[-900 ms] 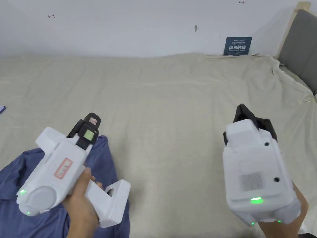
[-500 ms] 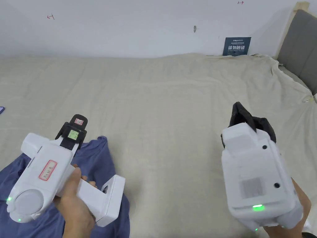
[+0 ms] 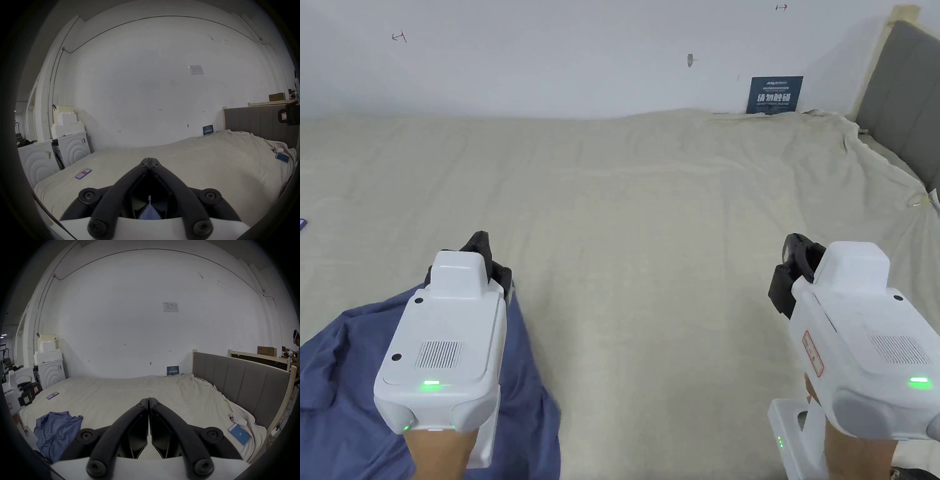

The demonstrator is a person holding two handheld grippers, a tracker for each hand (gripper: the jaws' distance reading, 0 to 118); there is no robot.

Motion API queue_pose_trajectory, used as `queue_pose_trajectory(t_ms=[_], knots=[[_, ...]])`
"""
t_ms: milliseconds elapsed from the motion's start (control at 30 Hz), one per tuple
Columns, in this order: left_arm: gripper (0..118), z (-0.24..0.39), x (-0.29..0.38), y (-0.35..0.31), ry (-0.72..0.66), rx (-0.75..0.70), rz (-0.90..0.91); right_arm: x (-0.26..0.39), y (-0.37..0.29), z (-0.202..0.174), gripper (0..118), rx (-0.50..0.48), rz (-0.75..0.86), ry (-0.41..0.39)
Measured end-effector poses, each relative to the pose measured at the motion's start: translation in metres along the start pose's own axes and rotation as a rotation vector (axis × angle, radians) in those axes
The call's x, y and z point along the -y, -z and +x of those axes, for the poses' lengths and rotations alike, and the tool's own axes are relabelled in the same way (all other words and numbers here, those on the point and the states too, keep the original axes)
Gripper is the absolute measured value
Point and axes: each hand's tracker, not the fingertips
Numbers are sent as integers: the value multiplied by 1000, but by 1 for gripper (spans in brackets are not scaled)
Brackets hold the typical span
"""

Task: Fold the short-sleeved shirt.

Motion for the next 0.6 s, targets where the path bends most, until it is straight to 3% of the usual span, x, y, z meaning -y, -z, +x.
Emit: queue_pose_trajectory(t_ms=[600], knots=[[0, -11, 1, 2, -79, 12, -9, -1, 0, -2, 0, -3, -6, -11]])
